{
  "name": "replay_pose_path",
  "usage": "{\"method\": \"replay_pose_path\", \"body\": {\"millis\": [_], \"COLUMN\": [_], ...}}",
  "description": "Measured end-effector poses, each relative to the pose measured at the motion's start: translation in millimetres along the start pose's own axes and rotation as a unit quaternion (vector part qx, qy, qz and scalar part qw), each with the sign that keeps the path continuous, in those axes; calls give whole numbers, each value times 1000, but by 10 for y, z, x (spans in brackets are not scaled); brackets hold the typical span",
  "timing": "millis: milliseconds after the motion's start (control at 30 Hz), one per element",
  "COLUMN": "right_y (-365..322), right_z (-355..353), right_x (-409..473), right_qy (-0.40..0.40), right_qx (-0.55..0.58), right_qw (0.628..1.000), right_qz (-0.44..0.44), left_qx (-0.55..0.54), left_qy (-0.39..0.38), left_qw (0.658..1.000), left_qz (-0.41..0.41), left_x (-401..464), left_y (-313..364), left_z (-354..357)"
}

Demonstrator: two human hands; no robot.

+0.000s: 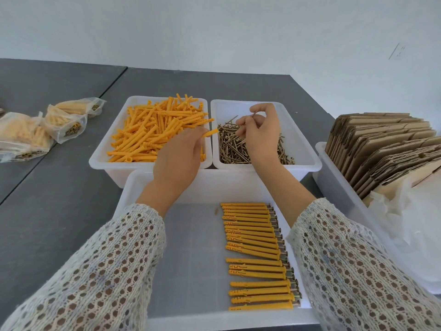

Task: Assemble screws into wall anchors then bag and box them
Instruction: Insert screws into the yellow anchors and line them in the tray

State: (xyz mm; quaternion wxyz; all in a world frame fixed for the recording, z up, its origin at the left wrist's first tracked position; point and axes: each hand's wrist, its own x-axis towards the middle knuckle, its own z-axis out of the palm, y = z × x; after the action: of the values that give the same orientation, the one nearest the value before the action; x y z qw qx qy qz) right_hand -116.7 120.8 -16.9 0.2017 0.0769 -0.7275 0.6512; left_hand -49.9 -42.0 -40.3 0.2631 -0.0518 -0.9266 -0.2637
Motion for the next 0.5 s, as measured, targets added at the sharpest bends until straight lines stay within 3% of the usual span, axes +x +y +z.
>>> {"method": "replay_pose_path", "body": {"millis": [233,333,500], "right_y": [-60,-58,-100], "right_z": [-57,-72,-16], "right_x": [39,32,-37], "right_qy": [15,-49,-205], "right_qx": [141,118,-22], "right_qw": [975,975,971], "right_qz": [172,184,124], "left_qx": [3,2,32], "left_qy": [-5,-5,8], "left_qw": [1000,1000,999], "left_qz": [2,8,20], "left_x": [5,7,14], "left_y": [-4,-15,-29], "left_z": [2,6,16]}}
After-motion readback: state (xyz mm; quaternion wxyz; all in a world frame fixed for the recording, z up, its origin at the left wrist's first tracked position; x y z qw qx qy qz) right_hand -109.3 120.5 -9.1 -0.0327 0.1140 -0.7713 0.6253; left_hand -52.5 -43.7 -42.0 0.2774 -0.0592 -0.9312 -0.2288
